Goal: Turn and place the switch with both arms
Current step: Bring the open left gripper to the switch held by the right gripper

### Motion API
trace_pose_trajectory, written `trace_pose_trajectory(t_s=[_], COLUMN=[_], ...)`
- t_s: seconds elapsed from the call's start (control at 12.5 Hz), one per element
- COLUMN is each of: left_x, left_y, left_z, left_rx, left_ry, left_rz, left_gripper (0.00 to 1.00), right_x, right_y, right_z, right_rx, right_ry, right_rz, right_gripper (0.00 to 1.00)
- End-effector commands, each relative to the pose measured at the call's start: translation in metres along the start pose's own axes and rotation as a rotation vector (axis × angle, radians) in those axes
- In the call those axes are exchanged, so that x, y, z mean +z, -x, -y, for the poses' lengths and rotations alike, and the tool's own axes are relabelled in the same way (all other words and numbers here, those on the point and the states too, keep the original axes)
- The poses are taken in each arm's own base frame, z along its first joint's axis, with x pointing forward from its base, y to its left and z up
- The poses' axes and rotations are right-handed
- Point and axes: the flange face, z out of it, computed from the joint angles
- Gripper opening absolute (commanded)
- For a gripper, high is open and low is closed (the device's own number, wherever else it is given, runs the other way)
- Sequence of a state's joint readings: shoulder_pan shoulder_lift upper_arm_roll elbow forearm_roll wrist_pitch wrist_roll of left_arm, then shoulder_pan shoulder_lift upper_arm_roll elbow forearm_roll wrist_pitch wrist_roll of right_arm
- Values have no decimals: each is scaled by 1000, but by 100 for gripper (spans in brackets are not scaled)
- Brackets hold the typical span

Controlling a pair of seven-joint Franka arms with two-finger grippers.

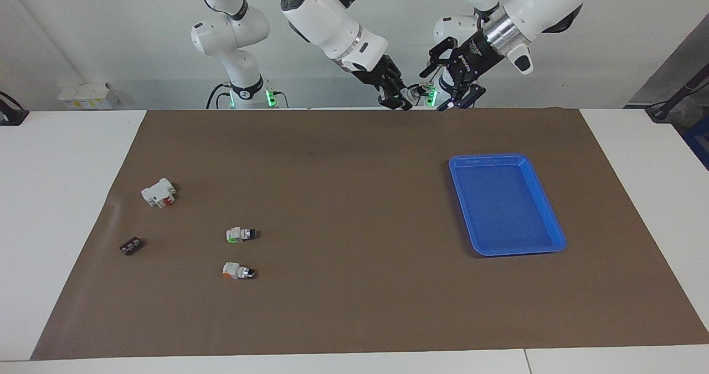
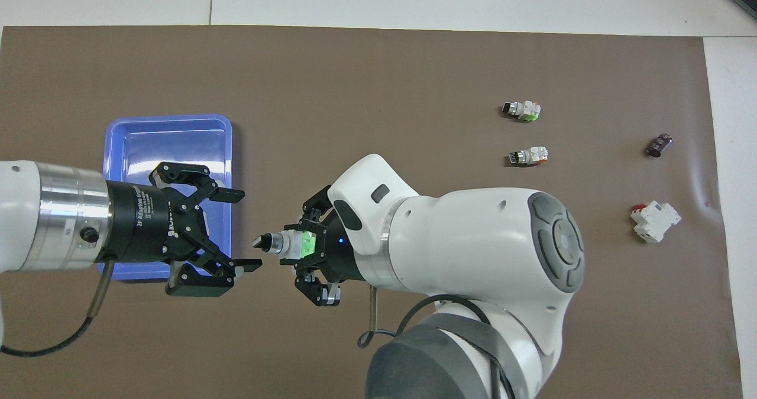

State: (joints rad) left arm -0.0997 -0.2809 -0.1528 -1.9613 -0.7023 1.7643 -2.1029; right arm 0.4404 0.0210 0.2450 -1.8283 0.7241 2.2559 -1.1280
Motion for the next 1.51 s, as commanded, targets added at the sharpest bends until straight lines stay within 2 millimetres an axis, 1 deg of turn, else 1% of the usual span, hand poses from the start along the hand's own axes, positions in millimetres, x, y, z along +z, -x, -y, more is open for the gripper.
trace_pose_trajectory(t_s=[0.0,0.16,0.32,0.4,0.64,0.8,0.96,1.12,1.43], left_x=[1,0,0,-3,-2,-4,-7,-4,-1], left_y=[-9,-6,-3,0,-1,-3,-12,-19,-18], left_z=[13,16,18,18,19,18,14,14,17], left_rx=[-32,-28,-14,20,73,92,116,134,142], left_ry=[-1,-8,-11,-16,-19,-19,-6,-8,-11], left_rz=[30,51,68,91,98,99,104,100,99], left_gripper=[88,74,65,57,36,33,33,33,33], right_x=[0,-1,-1,-1,-1,-1,-1,0,-2], right_y=[1,0,0,0,0,0,0,1,0], right_z=[1,0,1,0,1,0,0,-1,-2], right_rx=[22,22,24,24,24,24,24,23,25], right_ry=[5,9,8,9,8,9,13,14,25], right_rz=[-22,-24,-24,-24,-24,-24,-26,-26,-31], right_gripper=[0,0,0,0,0,0,0,0,0])
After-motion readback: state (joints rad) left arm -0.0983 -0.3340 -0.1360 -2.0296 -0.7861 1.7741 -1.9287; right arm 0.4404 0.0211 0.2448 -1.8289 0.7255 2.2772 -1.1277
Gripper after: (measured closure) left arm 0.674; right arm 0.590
